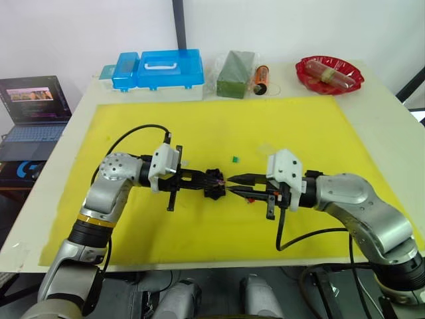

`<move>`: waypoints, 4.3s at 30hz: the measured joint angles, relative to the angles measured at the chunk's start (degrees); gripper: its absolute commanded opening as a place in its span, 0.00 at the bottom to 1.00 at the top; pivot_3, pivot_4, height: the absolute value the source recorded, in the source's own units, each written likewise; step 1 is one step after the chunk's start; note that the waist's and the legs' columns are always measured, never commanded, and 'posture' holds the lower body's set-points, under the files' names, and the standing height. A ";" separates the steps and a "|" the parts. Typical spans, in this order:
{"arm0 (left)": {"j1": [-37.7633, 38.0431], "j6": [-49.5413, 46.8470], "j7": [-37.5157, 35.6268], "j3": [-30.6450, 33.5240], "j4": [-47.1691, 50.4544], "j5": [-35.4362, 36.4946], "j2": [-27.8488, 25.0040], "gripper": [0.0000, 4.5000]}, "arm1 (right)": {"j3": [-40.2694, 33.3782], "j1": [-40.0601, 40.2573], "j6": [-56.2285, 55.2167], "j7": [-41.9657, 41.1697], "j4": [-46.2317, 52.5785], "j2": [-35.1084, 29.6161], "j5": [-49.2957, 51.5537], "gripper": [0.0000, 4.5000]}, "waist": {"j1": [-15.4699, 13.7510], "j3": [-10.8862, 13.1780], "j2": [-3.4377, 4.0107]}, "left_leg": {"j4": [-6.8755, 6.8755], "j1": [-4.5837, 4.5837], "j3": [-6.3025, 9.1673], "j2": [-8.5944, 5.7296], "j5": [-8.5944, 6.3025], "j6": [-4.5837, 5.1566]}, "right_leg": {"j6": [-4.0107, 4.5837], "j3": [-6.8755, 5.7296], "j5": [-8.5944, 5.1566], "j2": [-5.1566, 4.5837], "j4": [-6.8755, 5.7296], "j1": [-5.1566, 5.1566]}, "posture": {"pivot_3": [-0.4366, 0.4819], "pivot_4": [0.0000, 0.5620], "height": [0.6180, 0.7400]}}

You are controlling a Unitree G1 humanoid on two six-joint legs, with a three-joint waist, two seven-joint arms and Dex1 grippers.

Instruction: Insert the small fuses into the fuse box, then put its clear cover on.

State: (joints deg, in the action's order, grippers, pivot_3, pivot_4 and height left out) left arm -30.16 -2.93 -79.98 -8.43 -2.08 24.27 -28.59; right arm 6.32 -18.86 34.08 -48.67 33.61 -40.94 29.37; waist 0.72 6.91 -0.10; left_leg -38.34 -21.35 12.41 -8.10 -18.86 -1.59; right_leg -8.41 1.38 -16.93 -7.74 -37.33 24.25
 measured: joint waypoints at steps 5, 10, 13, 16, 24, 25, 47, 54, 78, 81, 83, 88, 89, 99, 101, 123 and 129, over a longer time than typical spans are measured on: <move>0.00 0.00 0.01 -0.05 0.00 0.00 0.02 0.00 | 0.03 -0.65 0.31 0.12 0.00 0.51 0.05 0.16 | 0.03 0.00 0.00 | 0.00 0.00 0.00 0.00 0.00 0.00 | 0.00 0.00 0.00 0.00 0.00 0.00 | 0.48 0.27 1.00; 0.00 0.00 0.02 -0.07 0.01 0.00 0.04 0.00 | 0.16 -0.95 0.55 0.22 0.00 0.71 0.06 0.16 | 0.01 0.00 0.00 | -0.01 0.00 0.00 0.00 0.00 0.00 | 0.00 0.00 0.00 0.00 0.00 0.00 | 0.48 0.27 1.00; 0.00 0.00 0.03 -0.08 0.01 0.00 0.04 0.00 | 0.19 -1.09 0.59 0.29 -0.01 0.71 0.06 0.16 | 0.03 0.00 0.00 | -0.01 0.00 0.00 0.00 0.00 0.00 | 0.00 0.00 0.00 0.00 -0.01 0.00 | 0.48 0.27 1.00; 0.00 -0.01 0.06 -0.08 0.01 0.00 0.05 0.00 | 0.20 -1.36 0.62 0.39 -0.01 0.71 0.05 0.16 | 0.02 0.00 0.00 | -0.01 0.00 0.00 0.00 0.00 0.00 | 0.00 0.00 0.00 0.00 -0.01 0.00 | 0.48 0.27 1.00; 0.00 -0.08 0.10 -0.16 0.03 0.01 0.06 0.00 | 0.22 -1.35 0.62 0.36 -0.02 0.62 -0.02 0.16 | 0.03 0.00 0.00 | -0.01 0.00 0.00 0.00 0.00 0.00 | 0.00 0.00 0.00 0.00 -0.01 0.00 | 0.48 0.27 1.00; 0.00 -0.08 0.10 -0.19 0.03 0.01 0.06 0.00 | 0.22 -1.35 0.63 0.34 -0.02 0.59 -0.03 0.16 | 0.03 0.00 0.00 | -0.01 0.00 0.00 0.00 0.00 0.00 | 0.00 -0.01 0.00 0.00 -0.01 0.00 | 0.48 0.27 1.00; 0.00 -0.10 0.18 -1.06 0.43 0.01 0.08 0.00 | 1.38 -1.43 2.47 0.30 -0.04 0.52 -0.43 0.12 | 0.02 0.00 0.00 | -0.02 0.00 0.00 0.00 0.00 0.00 | 0.00 -0.01 0.00 0.00 -0.02 0.00 | 0.48 0.27 1.00; 0.01 -0.09 0.16 -1.06 0.46 0.00 0.05 0.00 | 1.38 -1.09 2.03 0.02 -0.13 0.64 -0.43 0.01 | 0.03 0.00 0.00 | -0.02 0.00 0.00 0.00 0.00 0.00 | 0.00 -0.01 0.00 0.00 -0.02 0.00 | 0.48 0.27 1.00; 14.13 -3.16 6.76 3.22 4.75 0.04 -4.85 1.00 | 3.03 -5.31 5.10 -0.10 -1.63 -1.44 -1.47 0.00 | 0.13 -0.01 0.00 | 0.01 0.03 0.00 0.01 0.00 0.00 | 0.01 -0.01 0.01 0.00 -0.02 0.02 | 0.48 0.27 1.00; 18.23 -3.34 10.55 4.30 6.25 -0.05 -4.37 1.00 | 5.49 -8.25 5.64 -0.05 -4.23 -0.65 -3.39 0.00 | 0.11 -0.01 0.00 | 0.01 0.02 0.00 0.02 0.00 0.00 | 0.01 -0.01 0.01 0.00 -0.03 0.02 | 0.48 0.27 1.00; 19.99 -3.03 13.55 5.02 7.44 -0.24 -3.19 1.00 | 7.41 -10.04 5.68 -0.14 -6.04 0.17 -4.59 0.00 | -0.06 -0.01 0.00 | 0.00 0.01 0.00 0.01 0.00 0.00 | 0.02 -0.01 0.01 -0.02 -0.02 0.01 | 0.48 0.27 1.00; 21.97 -2.88 18.54 4.85 10.25 -1.41 -1.30 1.00 | 11.15 -12.53 4.79 -1.47 -10.01 1.27 -7.84 0.00 | 0.05 -0.02 -0.03 | 0.00 0.02 -0.02 0.01 0.00 0.00 | 0.03 -0.01 0.02 -0.02 -0.02 0.01 | 0.48 0.27 1.00; 22.04 -2.89 19.24 4.67 10.90 -1.67 -0.67 1.00 | 11.61 -12.98 4.55 -1.74 -10.79 1.58 -8.38 0.00 | 0.06 -0.02 -0.02 | 0.00 0.02 -0.01 0.01 0.00 0.00 | 0.03 -0.01 0.02 -0.02 -0.02 0.01 | 0.48 0.27 1.00; 21.25 -4.66 23.48 0.94 11.88 -3.80 1.57 1.00 | 14.46 -14.92 2.06 -5.15 -14.54 2.74 -11.96 0.00 | 0.02 -0.02 -0.02 | 0.00 0.02 -0.02 0.01 0.00 0.00 | 0.03 -0.01 0.02 -0.02 -0.02 0.02 | 0.48 0.27 1.00; 20.88 -5.16 24.00 0.10 11.86 -4.12 1.97 1.00 | 15.31 -14.95 1.33 -5.91 -15.54 2.91 -12.63 0.00 | 0.06 -0.02 -0.03 | 0.00 0.02 -0.02 0.01 0.00 0.00 | 0.03 -0.01 0.02 -0.02 -0.02 0.02 | 0.48 0.27 1.00; 20.53 -2.94 23.06 -0.04 8.02 -5.47 3.25 1.00 | 15.73 -16.05 -3.27 -11.36 -21.03 4.32 -16.98 0.00 | 0.11 -0.02 -0.02 | 0.01 0.02 -0.02 0.01 0.00 0.00 | 0.03 0.00 0.02 -0.02 -0.02 0.04 | 0.48 0.27 1.00; 20.21 -5.76 24.23 -0.01 11.61 -5.18 2.88 1.00 | 15.79 -16.33 -3.99 -11.94 -22.01 5.01 -17.92 0.00 | 0.08 -0.02 -0.02 | 0.01 0.01 -0.02 0.01 0.00 0.00 | 0.03 0.00 0.02 -0.02 -0.02 0.04 | 0.48 0.27 1.00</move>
State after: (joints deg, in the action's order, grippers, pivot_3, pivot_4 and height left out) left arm -9.95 -8.68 -55.75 -8.44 9.53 19.09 -25.72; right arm 22.11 -35.18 30.09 -60.61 11.60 -35.94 11.45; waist 0.80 6.89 -0.13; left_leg -38.34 -21.34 12.39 -8.09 -18.86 -1.60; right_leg -8.38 1.38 -16.91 -7.76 -37.35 24.28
